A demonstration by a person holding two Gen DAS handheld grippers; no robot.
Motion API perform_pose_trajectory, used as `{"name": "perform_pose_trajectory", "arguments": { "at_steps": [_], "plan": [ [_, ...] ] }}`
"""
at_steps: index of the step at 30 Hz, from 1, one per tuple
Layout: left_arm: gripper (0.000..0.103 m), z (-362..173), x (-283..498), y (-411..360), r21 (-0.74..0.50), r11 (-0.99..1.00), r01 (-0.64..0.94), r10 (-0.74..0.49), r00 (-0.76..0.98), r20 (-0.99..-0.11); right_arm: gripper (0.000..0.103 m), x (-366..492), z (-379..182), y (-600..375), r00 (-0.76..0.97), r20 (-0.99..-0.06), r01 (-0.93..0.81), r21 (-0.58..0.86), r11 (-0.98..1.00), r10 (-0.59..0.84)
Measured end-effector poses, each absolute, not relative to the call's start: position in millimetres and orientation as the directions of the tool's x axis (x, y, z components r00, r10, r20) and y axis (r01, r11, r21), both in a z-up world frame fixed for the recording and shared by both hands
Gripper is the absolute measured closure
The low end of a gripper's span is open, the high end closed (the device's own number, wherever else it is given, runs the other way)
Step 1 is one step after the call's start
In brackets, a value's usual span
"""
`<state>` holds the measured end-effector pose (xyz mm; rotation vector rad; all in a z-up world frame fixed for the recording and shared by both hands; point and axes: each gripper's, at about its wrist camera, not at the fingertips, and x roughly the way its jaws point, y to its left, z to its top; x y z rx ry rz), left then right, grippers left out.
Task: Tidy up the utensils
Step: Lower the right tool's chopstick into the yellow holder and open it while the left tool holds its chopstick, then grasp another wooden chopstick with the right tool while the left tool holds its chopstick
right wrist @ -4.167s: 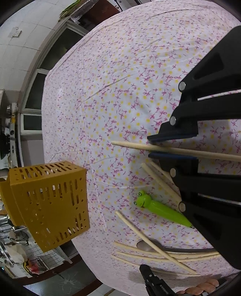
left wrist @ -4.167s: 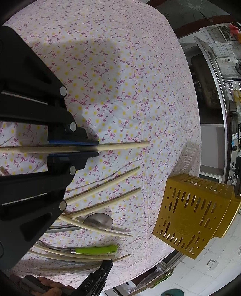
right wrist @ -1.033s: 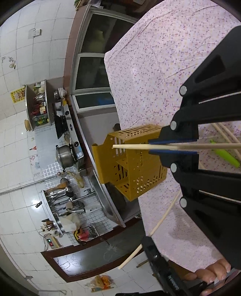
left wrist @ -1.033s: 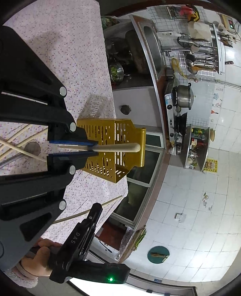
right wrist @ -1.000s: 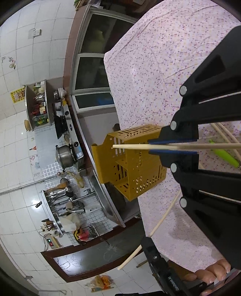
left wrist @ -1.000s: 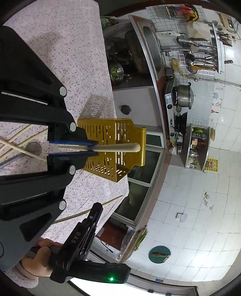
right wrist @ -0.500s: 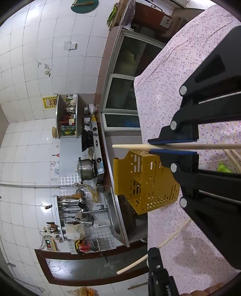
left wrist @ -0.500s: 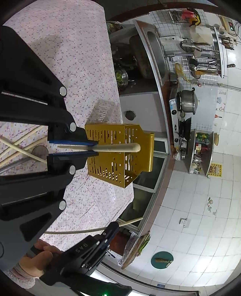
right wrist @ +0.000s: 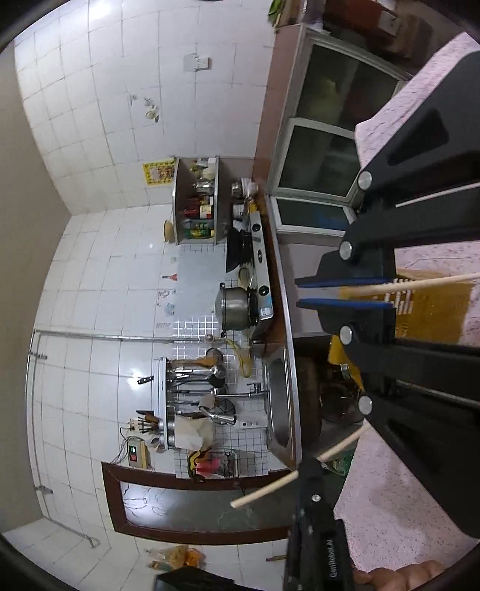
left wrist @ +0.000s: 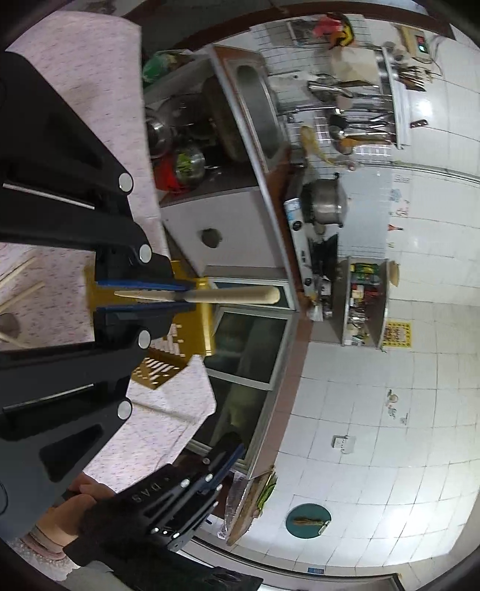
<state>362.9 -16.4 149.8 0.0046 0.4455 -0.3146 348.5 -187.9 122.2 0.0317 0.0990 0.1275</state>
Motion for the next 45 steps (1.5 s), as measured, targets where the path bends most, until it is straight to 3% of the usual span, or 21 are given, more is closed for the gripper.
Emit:
{"name": "perform_pose_trajectory", "arguments": {
  "at_steps": [10, 19, 29, 45],
  "plan": [
    [0.099, 144.7, 361.4, -6.2, -0.087, 0.954, 0.288, -0.295, 0.846, -0.444, 0.103, 349.1, 124.4, -197.0, 0.973, -0.17, -0.146, 0.062, 0.987, 0.154],
    [0.098, 116.5, 348.2, 18.0, -0.124, 0.957, 0.264, -0.29, 0.822, -0.49, 0.103, 351.7, 64.4, -197.9, 0.898, -0.384, -0.202, 0.076, 0.976, 0.215],
    [0.099, 72.5, 334.6, 43.5, -0.154, 0.959, 0.237, -0.282, 0.783, -0.554, 0.099, 348.0, -22.0, -207.5, 0.773, -0.608, -0.093, 0.173, 0.981, 0.181],
    [0.098, 65.0, 305.5, 67.3, -0.173, 0.954, 0.246, -0.3, 0.786, -0.54, 0.099, 351.0, -31.8, -176.9, 0.723, -0.67, -0.084, 0.155, 0.984, 0.167]
  ]
}}
